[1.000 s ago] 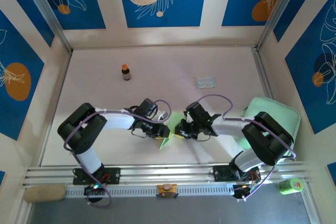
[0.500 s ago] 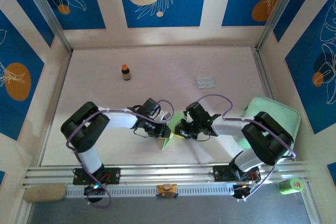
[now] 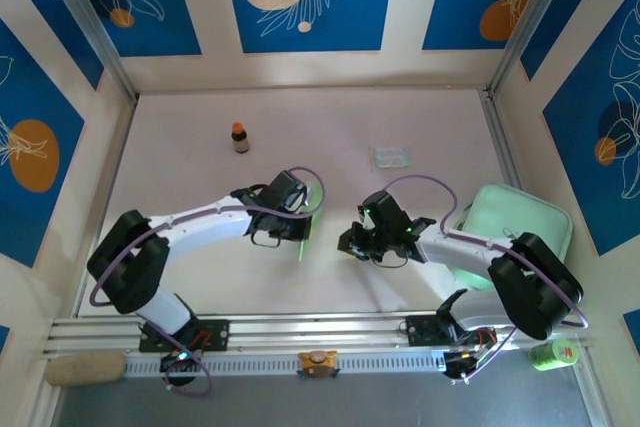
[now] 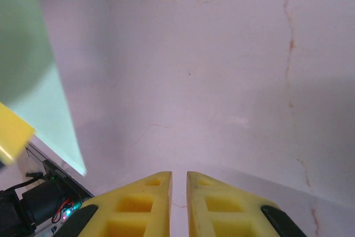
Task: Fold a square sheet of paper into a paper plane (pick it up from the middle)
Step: Move a paper plane to the center of the table.
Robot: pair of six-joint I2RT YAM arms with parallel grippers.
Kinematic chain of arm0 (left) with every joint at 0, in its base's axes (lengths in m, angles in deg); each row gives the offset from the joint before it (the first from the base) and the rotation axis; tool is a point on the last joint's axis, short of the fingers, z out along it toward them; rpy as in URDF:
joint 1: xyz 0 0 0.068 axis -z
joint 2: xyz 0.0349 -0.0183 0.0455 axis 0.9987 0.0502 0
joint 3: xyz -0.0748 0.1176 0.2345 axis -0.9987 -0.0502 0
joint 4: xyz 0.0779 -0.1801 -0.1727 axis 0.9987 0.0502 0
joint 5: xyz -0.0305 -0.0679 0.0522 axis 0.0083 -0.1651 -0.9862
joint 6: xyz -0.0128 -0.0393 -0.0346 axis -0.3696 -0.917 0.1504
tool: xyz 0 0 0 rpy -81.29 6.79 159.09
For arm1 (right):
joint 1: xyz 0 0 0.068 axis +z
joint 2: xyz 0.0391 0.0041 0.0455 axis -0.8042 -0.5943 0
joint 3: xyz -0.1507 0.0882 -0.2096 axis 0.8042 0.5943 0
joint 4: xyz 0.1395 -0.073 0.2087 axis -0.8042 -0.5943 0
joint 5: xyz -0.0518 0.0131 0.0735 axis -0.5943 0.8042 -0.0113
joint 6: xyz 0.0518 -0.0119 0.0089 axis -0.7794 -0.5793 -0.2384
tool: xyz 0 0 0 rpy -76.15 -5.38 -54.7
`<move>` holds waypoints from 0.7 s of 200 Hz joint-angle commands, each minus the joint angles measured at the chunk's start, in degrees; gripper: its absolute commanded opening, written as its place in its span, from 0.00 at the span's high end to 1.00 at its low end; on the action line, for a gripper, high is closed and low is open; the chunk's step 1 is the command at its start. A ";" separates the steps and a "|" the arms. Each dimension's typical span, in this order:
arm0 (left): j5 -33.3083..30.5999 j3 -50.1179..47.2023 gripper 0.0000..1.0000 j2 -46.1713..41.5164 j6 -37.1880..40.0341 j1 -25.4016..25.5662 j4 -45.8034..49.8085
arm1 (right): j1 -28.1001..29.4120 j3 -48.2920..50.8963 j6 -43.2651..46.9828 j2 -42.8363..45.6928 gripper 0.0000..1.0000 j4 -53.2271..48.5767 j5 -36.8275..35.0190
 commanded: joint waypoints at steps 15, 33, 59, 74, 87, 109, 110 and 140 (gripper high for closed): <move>-10.92 2.79 0.97 4.29 -1.06 0.60 12.19 | 0.13 -0.39 0.69 -0.65 0.85 -2.28 -0.49; -10.98 2.37 0.96 4.99 -1.87 0.94 11.42 | 0.46 -0.86 0.68 -1.07 0.84 -2.19 -0.45; -11.16 1.91 0.92 6.19 -2.44 1.18 10.70 | 0.74 -0.92 0.50 -1.58 0.84 -1.85 -0.51; -11.26 1.73 0.91 7.00 -2.86 1.28 10.60 | 0.83 -0.98 0.42 -1.93 0.85 -1.78 -0.43; -11.33 1.57 0.90 7.40 -3.18 1.34 10.43 | 0.90 -1.06 0.42 -2.05 0.84 -1.70 -0.37; -11.17 1.12 0.86 7.75 -3.41 1.40 9.65 | 0.92 -1.07 0.42 -2.38 0.84 -1.60 -0.28; -11.16 1.07 0.86 7.75 -3.45 1.42 9.60 | 0.92 -1.07 0.38 -2.34 0.84 -1.56 -0.27; -11.07 1.03 0.83 8.35 -3.32 1.55 9.46 | 0.92 -1.08 0.51 -2.48 0.84 -1.54 -0.28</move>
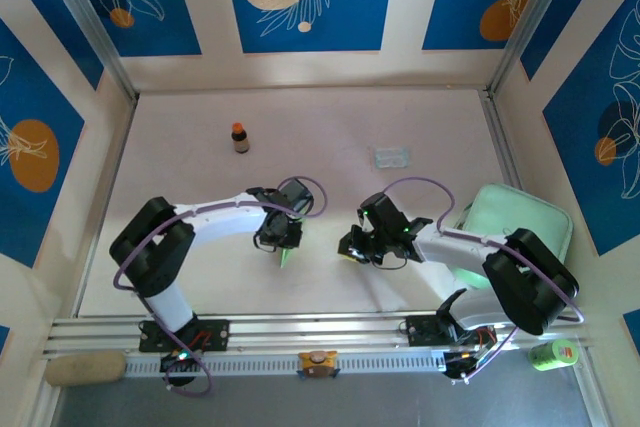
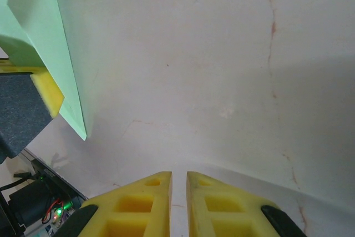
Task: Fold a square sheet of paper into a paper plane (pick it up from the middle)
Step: Move a paper plane to the center of the table.
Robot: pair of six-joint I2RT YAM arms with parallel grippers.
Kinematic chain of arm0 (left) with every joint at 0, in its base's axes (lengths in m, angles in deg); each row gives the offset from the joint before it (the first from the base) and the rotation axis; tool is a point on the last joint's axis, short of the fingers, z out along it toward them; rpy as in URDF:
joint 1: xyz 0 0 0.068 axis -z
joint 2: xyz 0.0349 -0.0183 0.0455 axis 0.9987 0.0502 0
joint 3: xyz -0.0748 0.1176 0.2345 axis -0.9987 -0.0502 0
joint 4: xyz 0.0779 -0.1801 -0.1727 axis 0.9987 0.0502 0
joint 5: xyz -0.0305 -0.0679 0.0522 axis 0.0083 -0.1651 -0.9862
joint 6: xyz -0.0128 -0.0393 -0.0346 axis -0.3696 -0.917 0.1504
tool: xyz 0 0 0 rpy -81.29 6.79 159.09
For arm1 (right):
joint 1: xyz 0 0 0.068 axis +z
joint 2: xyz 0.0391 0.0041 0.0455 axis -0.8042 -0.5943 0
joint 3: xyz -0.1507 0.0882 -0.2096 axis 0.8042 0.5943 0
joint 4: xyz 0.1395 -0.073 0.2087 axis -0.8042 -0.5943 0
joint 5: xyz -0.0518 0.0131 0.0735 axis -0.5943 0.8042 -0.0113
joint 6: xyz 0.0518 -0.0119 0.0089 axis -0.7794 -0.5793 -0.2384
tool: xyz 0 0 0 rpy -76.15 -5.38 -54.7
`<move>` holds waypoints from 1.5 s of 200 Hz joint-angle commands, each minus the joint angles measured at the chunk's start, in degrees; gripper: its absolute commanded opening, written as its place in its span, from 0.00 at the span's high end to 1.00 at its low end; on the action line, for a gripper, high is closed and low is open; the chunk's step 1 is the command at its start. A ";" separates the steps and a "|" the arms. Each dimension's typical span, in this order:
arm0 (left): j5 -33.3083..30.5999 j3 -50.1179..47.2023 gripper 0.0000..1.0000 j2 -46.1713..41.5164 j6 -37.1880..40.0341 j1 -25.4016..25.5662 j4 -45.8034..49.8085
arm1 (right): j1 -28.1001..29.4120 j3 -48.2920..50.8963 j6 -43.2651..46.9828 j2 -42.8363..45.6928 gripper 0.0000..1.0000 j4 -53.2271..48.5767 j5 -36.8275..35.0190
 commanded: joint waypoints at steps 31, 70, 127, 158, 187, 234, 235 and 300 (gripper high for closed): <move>-0.74 -0.35 0.81 1.07 -0.40 0.74 0.54 | 0.31 -1.14 0.51 -0.84 0.84 -0.84 -0.33; -1.52 -0.12 0.81 2.78 -0.99 0.89 0.81 | 0.30 -1.31 0.58 -0.95 0.84 -1.05 -0.23; -4.39 0.60 0.71 5.76 -6.36 2.18 2.14 | 0.05 -2.58 1.86 1.23 0.84 -4.43 -1.35; -6.08 2.27 0.68 7.87 -10.10 3.20 3.50 | -0.86 -2.73 2.72 3.63 0.84 -6.50 -1.83; -6.84 3.16 0.62 8.81 -13.35 3.50 4.15 | -2.03 -2.36 3.46 6.39 0.84 -8.65 -2.52; -8.06 4.29 0.60 8.65 -15.47 3.99 5.46 | -4.38 -1.47 4.53 10.71 0.82 -11.14 -2.70; -8.06 4.28 0.60 8.60 -15.48 4.01 5.42 | -4.41 -1.44 4.54 10.78 0.82 -11.17 -2.71; -9.13 6.85 0.55 4.50 -15.84 4.49 8.07 | -7.28 -2.89 7.57 14.85 0.80 -15.59 -3.29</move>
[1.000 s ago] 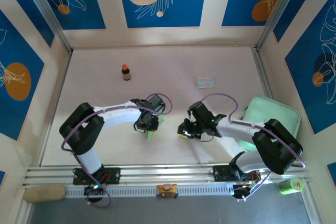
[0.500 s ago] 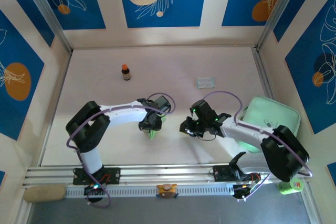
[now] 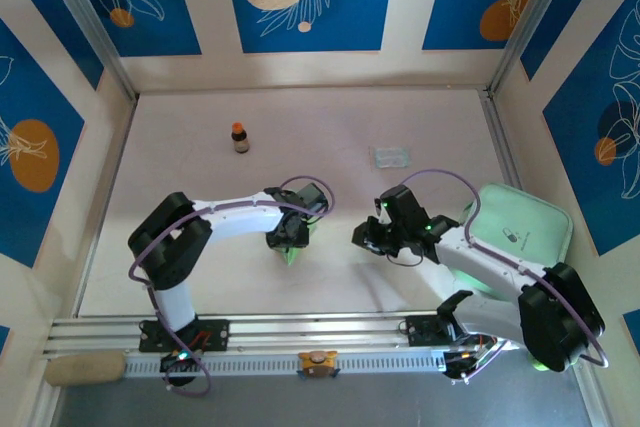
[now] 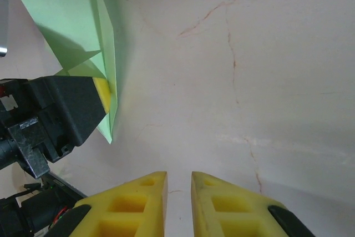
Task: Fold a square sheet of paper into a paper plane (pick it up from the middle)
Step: Move a paper plane to the center of the table, then reset both arms
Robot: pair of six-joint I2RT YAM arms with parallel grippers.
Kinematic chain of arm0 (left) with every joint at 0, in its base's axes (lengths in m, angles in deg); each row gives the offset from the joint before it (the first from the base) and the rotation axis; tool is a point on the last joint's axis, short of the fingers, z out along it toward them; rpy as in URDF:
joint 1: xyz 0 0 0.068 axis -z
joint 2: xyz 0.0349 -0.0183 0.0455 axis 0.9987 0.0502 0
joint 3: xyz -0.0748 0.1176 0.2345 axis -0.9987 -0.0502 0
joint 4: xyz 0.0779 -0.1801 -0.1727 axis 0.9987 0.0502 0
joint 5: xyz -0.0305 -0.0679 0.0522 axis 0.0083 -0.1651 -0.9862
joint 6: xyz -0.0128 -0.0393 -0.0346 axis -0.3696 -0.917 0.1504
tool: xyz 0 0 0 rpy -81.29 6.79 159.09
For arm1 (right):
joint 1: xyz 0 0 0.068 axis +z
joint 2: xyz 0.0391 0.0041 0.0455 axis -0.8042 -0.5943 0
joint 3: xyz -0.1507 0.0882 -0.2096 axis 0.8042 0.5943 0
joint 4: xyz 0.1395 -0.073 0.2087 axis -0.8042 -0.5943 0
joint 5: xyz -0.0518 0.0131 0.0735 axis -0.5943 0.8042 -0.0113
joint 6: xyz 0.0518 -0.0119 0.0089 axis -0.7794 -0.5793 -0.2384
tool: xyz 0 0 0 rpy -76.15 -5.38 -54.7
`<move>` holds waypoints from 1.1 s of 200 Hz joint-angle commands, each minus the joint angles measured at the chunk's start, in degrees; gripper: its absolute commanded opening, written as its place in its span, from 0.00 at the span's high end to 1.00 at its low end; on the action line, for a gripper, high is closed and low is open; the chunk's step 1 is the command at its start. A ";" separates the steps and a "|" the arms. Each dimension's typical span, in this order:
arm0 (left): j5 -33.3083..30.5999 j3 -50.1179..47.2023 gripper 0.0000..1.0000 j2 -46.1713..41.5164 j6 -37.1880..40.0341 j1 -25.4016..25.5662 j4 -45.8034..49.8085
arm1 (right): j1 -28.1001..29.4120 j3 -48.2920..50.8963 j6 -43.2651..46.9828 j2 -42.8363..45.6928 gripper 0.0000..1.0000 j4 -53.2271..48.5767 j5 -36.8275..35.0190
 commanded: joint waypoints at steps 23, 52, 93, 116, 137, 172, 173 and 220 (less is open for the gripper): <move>-1.58 1.50 0.54 -2.72 -1.33 0.51 3.77 | -2.89 -2.37 3.70 3.90 0.79 -5.85 -0.97; -1.42 1.42 0.53 -5.34 -2.04 0.50 4.60 | -5.05 -3.20 6.10 6.81 0.77 -7.43 -1.75; -2.44 1.31 0.45 -10.05 -2.17 0.57 6.09 | -9.73 -6.86 10.54 9.62 0.73 -11.19 -5.50; -6.79 0.98 0.45 -14.97 -1.26 0.26 7.44 | -11.15 -9.65 15.68 10.12 0.63 -12.20 -13.65; -15.39 0.42 0.34 -21.04 5.13 -1.99 7.69 | -11.58 -9.86 24.86 9.53 0.51 -7.54 -26.19; -26.91 -6.80 0.06 -30.47 23.03 -13.13 -4.67 | -14.16 -3.18 45.04 0.81 0.34 16.94 -38.51; -27.12 -7.13 0.06 -30.70 23.57 -13.52 -5.26 | -14.37 -3.01 45.44 0.35 0.33 17.72 -38.55; -27.91 -26.37 0.00 -34.09 49.71 -29.22 -41.80 | -21.82 2.13 54.18 -15.16 0.31 43.51 -31.02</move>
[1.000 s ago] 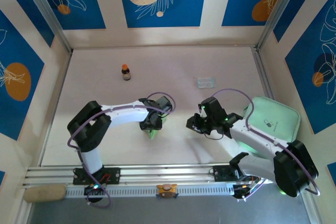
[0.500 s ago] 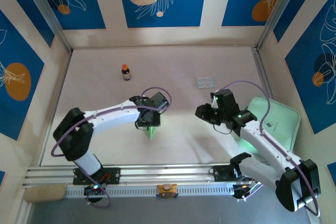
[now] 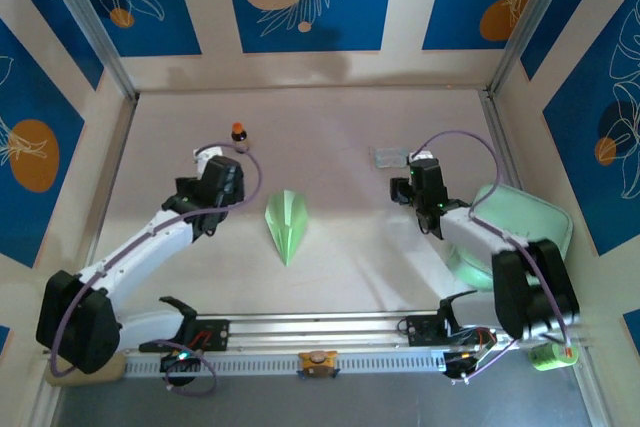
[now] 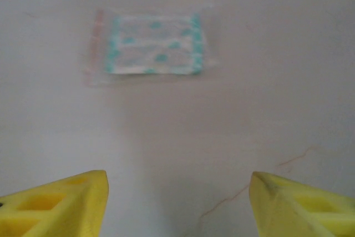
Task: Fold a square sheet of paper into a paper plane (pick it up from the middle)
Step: Reset both arms
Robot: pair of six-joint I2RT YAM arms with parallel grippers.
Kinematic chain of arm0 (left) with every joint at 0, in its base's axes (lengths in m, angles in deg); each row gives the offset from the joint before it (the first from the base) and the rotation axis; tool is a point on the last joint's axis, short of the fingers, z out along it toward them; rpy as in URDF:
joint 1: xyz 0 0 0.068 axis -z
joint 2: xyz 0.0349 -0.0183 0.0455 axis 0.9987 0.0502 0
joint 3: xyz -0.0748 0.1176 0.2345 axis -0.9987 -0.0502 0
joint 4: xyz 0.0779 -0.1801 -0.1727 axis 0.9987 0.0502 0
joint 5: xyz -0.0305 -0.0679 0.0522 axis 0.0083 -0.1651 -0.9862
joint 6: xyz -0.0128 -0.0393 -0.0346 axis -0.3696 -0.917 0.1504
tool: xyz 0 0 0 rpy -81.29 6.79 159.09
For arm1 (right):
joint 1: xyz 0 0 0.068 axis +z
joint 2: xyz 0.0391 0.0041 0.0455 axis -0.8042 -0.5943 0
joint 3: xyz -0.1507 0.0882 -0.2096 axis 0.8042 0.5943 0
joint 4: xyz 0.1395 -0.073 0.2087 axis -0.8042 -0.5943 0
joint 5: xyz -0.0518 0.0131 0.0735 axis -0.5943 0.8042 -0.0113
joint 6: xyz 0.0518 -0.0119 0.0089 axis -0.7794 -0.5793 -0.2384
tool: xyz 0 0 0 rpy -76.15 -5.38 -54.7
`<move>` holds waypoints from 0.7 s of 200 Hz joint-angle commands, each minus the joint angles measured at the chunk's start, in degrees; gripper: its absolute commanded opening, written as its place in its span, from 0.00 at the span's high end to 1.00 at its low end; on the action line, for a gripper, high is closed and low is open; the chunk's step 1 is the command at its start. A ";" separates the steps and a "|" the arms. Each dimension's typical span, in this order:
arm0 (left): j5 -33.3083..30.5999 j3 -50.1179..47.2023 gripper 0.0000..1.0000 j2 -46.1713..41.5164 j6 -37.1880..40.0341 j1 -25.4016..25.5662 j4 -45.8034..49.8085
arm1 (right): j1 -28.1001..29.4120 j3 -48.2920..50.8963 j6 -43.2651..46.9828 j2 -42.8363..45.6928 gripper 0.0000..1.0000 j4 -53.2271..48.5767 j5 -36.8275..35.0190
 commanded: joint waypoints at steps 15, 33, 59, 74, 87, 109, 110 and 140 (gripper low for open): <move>2.42 -10.30 0.00 3.03 18.74 -8.55 -27.65 | -4.91 6.24 10.12 -3.00 0.31 26.70 8.58; 6.47 -13.53 0.00 5.11 19.35 -11.11 -34.74 | -9.81 11.48 8.79 -3.00 0.31 37.92 21.32; 11.58 -20.52 0.00 7.84 21.18 -13.49 -54.94 | -12.28 14.44 6.94 -10.32 0.29 50.53 24.20; 14.88 -22.64 0.00 10.22 23.42 -14.83 -63.53 | -12.82 10.50 6.13 -9.50 0.26 41.22 23.36; 18.36 -24.39 0.00 12.40 23.46 -16.32 -69.25 | -15.17 8.70 2.95 -10.75 0.01 39.41 24.38; 23.33 -27.63 0.01 19.40 21.33 -19.07 -79.86 | -14.44 8.71 3.36 -10.28 0.01 38.73 22.37; 23.63 -27.81 0.01 19.99 21.31 -19.18 -80.66 | -14.41 8.66 3.37 -10.25 0.01 38.55 22.37; 25.16 -24.72 0.00 21.36 18.36 -22.33 -75.84 | -14.44 8.84 3.45 -10.24 0.01 39.00 22.50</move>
